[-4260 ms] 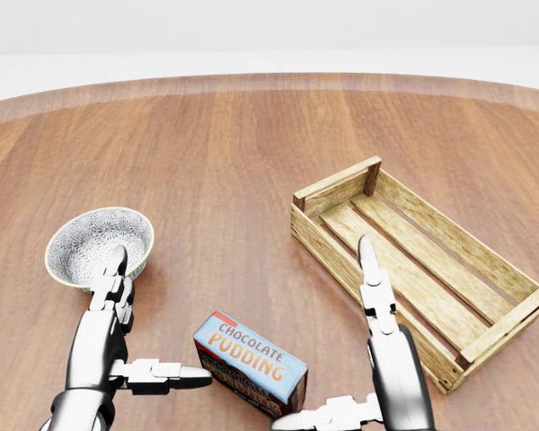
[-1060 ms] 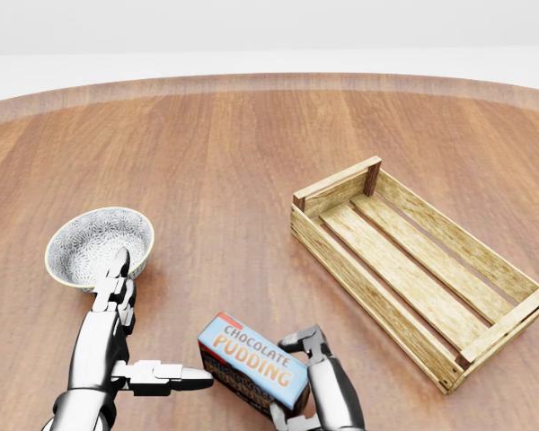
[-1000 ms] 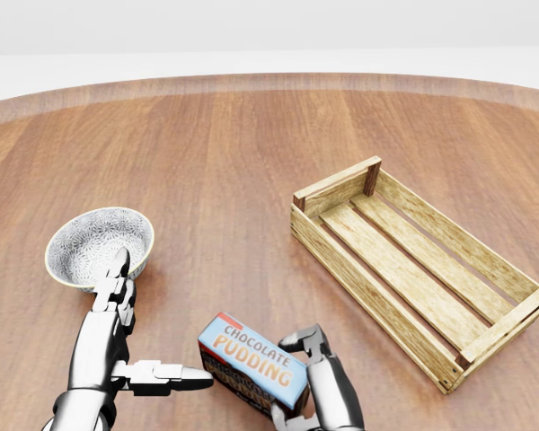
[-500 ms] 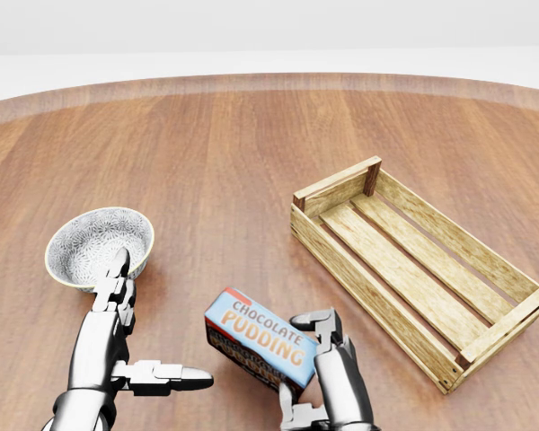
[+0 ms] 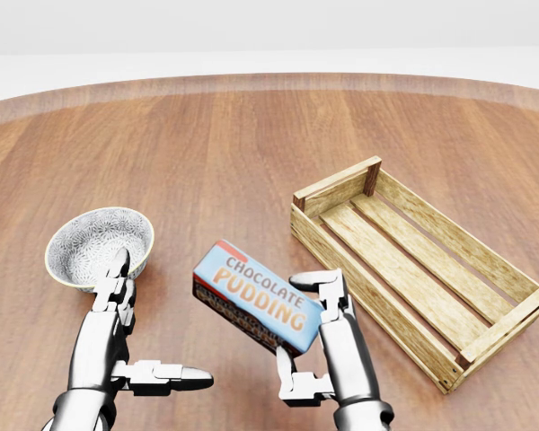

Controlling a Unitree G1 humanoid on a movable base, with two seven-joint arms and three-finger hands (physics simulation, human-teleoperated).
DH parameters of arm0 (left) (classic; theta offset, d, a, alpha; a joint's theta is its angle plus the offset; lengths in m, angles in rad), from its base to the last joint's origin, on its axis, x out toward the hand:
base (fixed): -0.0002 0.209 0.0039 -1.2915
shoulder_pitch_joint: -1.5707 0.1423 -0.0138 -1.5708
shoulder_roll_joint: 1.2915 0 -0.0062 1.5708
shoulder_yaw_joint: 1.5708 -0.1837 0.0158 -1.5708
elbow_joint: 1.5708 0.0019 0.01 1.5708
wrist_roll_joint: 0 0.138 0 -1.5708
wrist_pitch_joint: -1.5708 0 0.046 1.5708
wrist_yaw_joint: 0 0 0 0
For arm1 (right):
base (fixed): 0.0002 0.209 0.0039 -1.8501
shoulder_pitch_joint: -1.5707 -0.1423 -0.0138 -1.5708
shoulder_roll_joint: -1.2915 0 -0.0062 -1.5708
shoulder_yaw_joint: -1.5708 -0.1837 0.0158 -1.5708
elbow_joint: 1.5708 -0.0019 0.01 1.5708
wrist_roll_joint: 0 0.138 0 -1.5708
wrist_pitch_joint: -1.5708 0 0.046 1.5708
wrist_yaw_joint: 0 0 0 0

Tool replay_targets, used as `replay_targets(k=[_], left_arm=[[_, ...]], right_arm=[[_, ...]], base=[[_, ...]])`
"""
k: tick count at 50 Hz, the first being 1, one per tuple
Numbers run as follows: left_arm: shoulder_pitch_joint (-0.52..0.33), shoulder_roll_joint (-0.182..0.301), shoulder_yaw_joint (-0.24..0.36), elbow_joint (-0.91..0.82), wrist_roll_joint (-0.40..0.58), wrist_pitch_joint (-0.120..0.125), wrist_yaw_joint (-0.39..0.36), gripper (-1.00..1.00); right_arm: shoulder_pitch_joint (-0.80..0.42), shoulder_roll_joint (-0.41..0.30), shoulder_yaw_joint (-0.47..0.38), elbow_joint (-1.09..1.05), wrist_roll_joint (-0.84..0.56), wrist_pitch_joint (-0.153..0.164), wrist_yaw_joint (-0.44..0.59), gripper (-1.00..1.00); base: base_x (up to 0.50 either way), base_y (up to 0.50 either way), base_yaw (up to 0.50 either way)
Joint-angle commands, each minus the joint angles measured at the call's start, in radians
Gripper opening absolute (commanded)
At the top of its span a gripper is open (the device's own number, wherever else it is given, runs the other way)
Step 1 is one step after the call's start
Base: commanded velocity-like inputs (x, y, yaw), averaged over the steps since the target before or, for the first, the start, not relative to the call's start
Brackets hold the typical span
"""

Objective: Pick up the chocolate pudding and put it in the tray.

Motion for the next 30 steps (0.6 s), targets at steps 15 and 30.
replay_targets(k=[15, 30], left_arm=[[0.002, 0.0, -0.001, -0.011, -0.006, 0.003, -0.007, 1.0], [0.002, 0.0, -0.001, -0.011, -0.006, 0.003, -0.007, 1.0]], right_arm=[[-0.144, -0.001, -0.057, 0.045, 0.038, 0.0, 0.016, -1.0], [-0.381, -0.024, -0.126, 0.133, 0.042, 0.0, 0.039, -1.0]], base=[[0.0, 0.0, 0.0], [0.0, 0.0, 0.0]])
